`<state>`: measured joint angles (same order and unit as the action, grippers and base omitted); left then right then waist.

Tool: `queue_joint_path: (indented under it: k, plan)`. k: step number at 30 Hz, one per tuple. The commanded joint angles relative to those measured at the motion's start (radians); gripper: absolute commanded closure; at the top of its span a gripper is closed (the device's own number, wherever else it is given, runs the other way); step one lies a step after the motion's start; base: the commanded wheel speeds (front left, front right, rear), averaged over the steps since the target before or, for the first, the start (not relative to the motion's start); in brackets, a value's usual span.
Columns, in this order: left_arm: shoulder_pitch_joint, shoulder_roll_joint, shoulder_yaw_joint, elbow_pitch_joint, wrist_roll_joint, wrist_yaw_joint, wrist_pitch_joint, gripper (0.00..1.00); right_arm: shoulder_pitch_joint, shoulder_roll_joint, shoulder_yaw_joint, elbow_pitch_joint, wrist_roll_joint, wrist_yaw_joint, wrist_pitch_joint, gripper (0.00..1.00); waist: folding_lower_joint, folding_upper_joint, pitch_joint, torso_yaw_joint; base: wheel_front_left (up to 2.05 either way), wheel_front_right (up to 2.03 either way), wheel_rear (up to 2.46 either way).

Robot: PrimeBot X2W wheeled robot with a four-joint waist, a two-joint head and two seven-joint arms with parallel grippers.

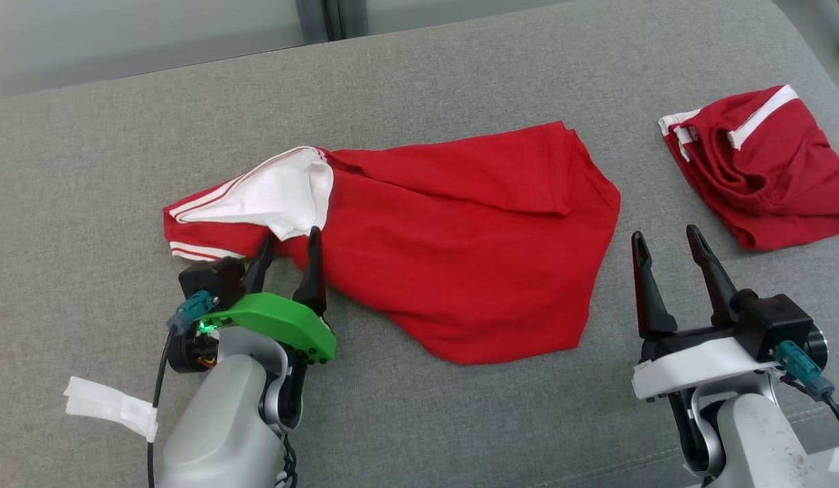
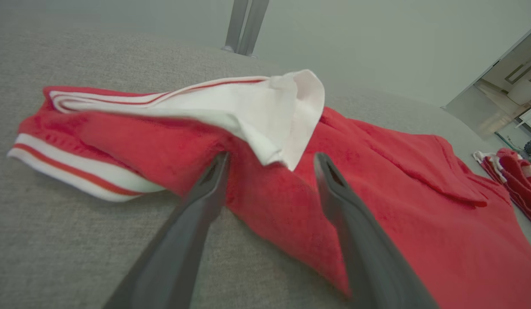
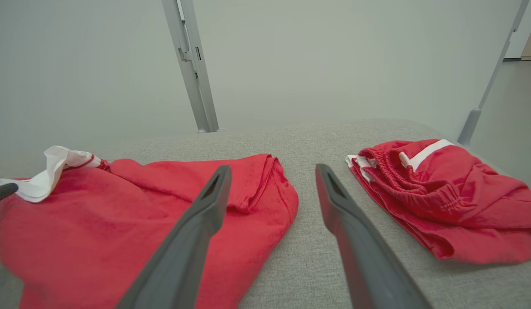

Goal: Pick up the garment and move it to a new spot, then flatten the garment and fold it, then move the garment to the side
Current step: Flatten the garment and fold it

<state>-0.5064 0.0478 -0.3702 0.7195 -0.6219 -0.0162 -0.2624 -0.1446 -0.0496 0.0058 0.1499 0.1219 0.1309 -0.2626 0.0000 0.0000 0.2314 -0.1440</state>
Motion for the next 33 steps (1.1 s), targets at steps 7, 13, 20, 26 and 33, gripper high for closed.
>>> queue_joint_path:
  k: [7, 13, 20, 26, 33]
  plan:
    - [0.051, 0.005, -0.005, -0.038, 0.001, 0.016, -0.001, 0.0, 0.002, -0.002, -0.003, 0.002, 0.009, 0.0, -0.003, 0.0, 0.0, 0.0, -0.004, 0.0, 0.0, 0.0, 0.0]
    - [0.043, 0.005, -0.003, -0.035, 0.01, 0.026, -0.002, 0.0, -0.002, -0.002, -0.002, 0.001, 0.012, 0.0, -0.003, 0.0, 0.0, 0.0, -0.002, -0.009, 0.0, 0.0, 0.0]
    - [0.073, 0.005, -0.002, -0.104, 0.032, 0.049, -0.002, 0.0, 0.01, -0.002, -0.01, 0.005, 0.009, 0.0, -0.003, 0.0, 0.0, 0.0, -0.009, -0.012, 0.0, 0.0, 0.0]
    - [0.054, 0.005, 0.002, -0.086, 0.029, 0.068, -0.002, 0.0, 0.01, -0.002, -0.002, 0.01, 0.012, 0.0, -0.003, 0.0, 0.0, 0.0, -0.014, -0.014, 0.0, 0.0, 0.0]
    - [0.002, 0.005, 0.024, -0.011, -0.025, 0.077, -0.002, 0.07, 0.01, -0.002, 0.007, 0.016, 0.008, 0.0, -0.003, 0.0, 0.0, 0.0, -0.019, -0.025, 0.0, 0.0, 0.0]
